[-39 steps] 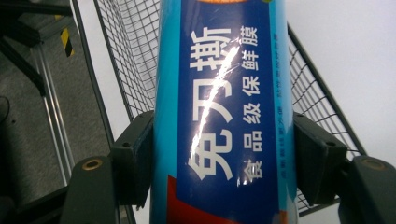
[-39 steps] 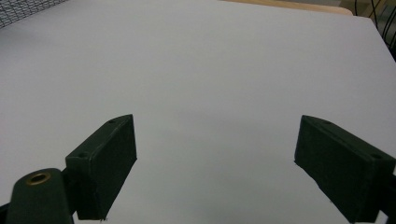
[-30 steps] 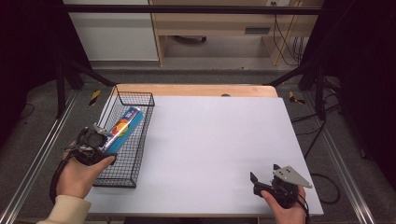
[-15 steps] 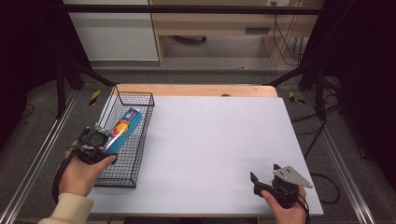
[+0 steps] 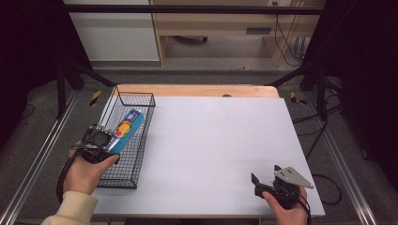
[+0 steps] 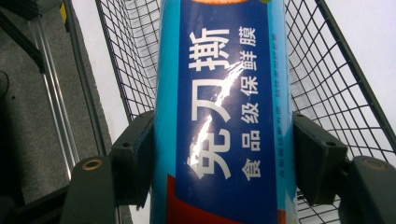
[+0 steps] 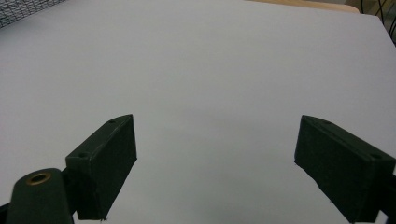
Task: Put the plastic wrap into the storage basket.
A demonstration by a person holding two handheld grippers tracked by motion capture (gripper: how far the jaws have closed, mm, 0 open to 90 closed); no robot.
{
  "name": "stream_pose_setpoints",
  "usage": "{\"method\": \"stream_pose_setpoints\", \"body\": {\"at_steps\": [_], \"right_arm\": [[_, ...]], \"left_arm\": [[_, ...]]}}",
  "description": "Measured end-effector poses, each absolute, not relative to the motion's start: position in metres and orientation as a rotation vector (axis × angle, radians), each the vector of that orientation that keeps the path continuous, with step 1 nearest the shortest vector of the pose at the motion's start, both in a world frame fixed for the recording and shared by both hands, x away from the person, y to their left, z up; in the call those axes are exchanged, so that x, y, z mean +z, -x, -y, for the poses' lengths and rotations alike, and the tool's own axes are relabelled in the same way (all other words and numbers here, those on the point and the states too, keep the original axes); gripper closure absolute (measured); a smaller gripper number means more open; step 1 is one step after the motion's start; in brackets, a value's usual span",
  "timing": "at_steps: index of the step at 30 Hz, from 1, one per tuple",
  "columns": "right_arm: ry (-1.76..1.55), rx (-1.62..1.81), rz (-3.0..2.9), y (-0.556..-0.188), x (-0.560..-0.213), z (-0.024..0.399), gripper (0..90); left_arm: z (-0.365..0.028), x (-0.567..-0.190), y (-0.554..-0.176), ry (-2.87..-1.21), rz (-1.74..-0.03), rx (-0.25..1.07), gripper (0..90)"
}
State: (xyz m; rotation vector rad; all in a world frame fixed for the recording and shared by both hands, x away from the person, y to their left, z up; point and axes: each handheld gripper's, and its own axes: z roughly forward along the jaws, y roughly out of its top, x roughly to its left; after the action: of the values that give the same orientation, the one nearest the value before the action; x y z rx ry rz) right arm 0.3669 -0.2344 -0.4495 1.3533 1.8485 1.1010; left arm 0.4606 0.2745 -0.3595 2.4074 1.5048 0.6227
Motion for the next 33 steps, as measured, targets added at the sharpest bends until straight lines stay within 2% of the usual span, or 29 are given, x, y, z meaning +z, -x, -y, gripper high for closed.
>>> {"method": "stream_pose_setpoints", "body": {"at_steps": [33], "right_arm": [[-1.353,1.100,-1.851,-0.3672,-0.4496,0.2345,13.1]], "left_arm": [[-0.2777,-0.3670,-0.4701,-2.434,-1.553,0.541,32.1]]}}
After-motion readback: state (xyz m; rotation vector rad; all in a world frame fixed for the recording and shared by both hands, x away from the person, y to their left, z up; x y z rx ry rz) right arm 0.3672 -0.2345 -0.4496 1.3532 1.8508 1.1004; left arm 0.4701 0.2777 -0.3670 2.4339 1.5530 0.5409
